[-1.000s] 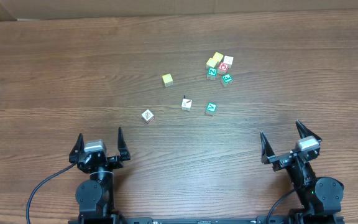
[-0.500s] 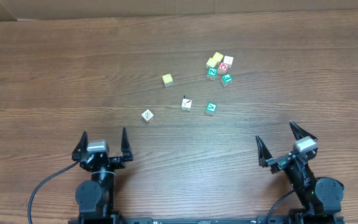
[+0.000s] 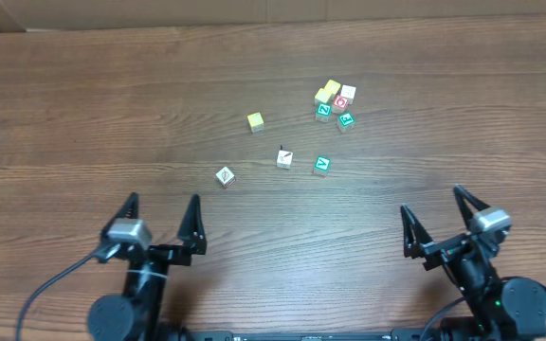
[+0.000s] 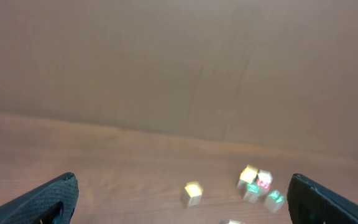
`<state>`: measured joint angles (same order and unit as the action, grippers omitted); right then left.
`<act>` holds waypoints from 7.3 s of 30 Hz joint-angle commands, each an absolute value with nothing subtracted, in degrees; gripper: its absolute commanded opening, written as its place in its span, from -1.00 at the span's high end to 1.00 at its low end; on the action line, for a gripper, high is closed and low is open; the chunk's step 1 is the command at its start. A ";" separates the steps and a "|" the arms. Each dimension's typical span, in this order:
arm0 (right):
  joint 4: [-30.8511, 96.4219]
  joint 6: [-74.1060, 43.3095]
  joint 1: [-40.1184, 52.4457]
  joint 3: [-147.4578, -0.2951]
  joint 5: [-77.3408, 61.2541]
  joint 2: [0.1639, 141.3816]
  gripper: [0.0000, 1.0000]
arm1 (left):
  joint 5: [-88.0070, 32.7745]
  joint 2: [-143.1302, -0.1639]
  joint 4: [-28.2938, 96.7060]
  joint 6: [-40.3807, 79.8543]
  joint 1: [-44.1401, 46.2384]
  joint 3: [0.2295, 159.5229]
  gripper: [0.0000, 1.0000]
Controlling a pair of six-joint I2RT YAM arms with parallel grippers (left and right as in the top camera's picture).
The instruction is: Flip 3 blocks
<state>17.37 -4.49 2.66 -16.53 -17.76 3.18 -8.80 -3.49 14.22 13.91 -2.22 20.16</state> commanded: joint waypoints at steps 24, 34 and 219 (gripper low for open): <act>70.24 -8.51 2.55 -79.50 -32.67 78.19 -1.00 | -18.00 -69.67 63.44 15.44 -1.89 76.07 -1.00; 67.68 -14.92 6.37 -78.56 -32.08 88.47 0.60 | -16.45 -83.53 68.66 13.13 -1.89 76.07 0.92; 64.79 -22.81 42.37 -81.62 -9.50 116.40 0.12 | -3.86 -93.43 65.73 13.30 -1.89 76.07 -1.00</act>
